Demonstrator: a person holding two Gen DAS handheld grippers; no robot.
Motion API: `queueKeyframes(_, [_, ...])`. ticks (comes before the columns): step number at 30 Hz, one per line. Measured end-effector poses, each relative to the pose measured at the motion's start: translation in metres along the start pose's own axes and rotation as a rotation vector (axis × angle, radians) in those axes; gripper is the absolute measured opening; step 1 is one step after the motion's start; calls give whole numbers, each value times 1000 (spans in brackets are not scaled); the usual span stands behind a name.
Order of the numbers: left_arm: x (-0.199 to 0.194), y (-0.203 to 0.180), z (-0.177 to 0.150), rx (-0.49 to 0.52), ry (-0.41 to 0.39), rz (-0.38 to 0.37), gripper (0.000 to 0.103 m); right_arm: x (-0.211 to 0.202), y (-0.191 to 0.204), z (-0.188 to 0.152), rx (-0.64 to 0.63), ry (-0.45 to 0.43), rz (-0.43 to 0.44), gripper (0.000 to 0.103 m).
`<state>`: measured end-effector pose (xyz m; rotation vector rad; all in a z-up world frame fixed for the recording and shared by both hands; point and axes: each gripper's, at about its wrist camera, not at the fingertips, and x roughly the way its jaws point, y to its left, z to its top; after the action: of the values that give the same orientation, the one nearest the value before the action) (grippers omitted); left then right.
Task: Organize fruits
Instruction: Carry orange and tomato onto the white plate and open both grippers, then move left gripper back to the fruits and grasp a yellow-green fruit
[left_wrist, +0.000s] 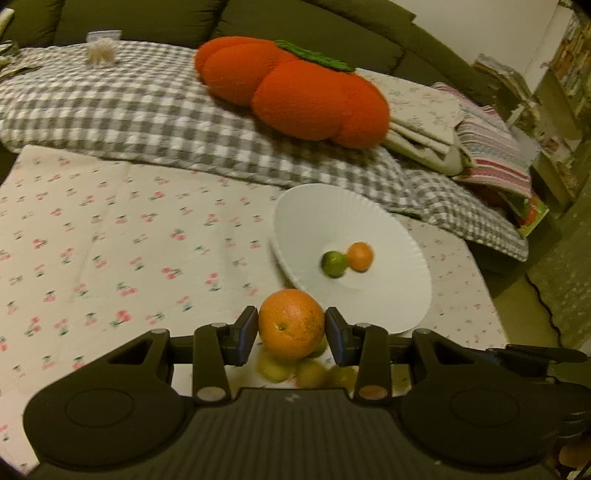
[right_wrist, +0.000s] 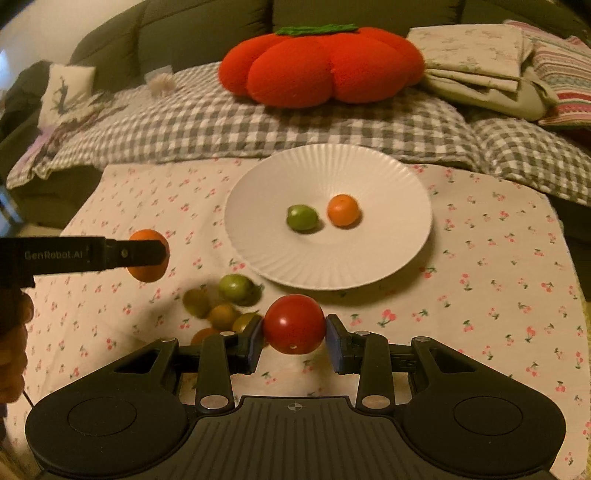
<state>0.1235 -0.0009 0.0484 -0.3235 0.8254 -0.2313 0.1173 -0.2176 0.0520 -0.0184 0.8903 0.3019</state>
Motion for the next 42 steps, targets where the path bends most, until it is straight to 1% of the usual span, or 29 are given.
queueKeyframes(4, [11,-13,6,33,-27,-41,38,-1,-8,6,31,-19,-14,34])
queueKeyframes(8, [27,-25,8,80,-38,-58,38,2,-15,12,60,-38,-30,34])
queueKeyframes(14, [43,-32,13,115,-56,-77,38,16,-17,17,51,-62,-55,34])
queueKeyframes(20, [62,-36,13,134,-51,-60,38,27,-16,22,11,-85,-76,34])
queueKeyframes(24, [73,-40,8,154,-35,-61,38,36,-13,21,-56,-98,-120,34])
queueKeyframes(26, [76,-39,7,152,-39,-67,39,41,-14,21,-67,-97,-131,34])
queueKeyframes(28, [77,-38,7,154,-39,-76,41,45,-17,21,-62,-96,-134,34])
queueKeyframes(29, [77,-36,8,150,-37,-86,47,47,-18,21,-59,-95,-135,34])
queueKeyframes(30, [77,-35,9,145,-36,-92,55,49,-19,22,-57,-93,-139,34])
queueKeyframes(31, [76,-34,9,140,-39,-92,58,51,-20,22,-55,-94,-141,35])
queueKeyframes(32, [74,-33,10,137,-45,-92,60,52,-20,22,-55,-94,-139,36])
queueKeyframes(36, [68,-28,14,112,-52,-93,60,53,-21,24,-48,-89,-147,39])
queueKeyframes(37, [67,-26,16,99,-52,-94,60,52,-22,25,-42,-91,-148,42])
queueKeyframes(38, [65,-24,18,84,-53,-95,60,50,-24,25,-29,-96,-149,48])
queueKeyframes(39, [63,-22,19,74,-54,-94,60,48,-27,26,-13,-102,-150,50])
queueKeyframes(40, [62,-21,20,67,-55,-91,60,46,-29,27,2,-104,-149,52])
queueKeyframes(42, [57,-20,22,66,-63,-83,60,41,-36,30,44,-101,-149,53])
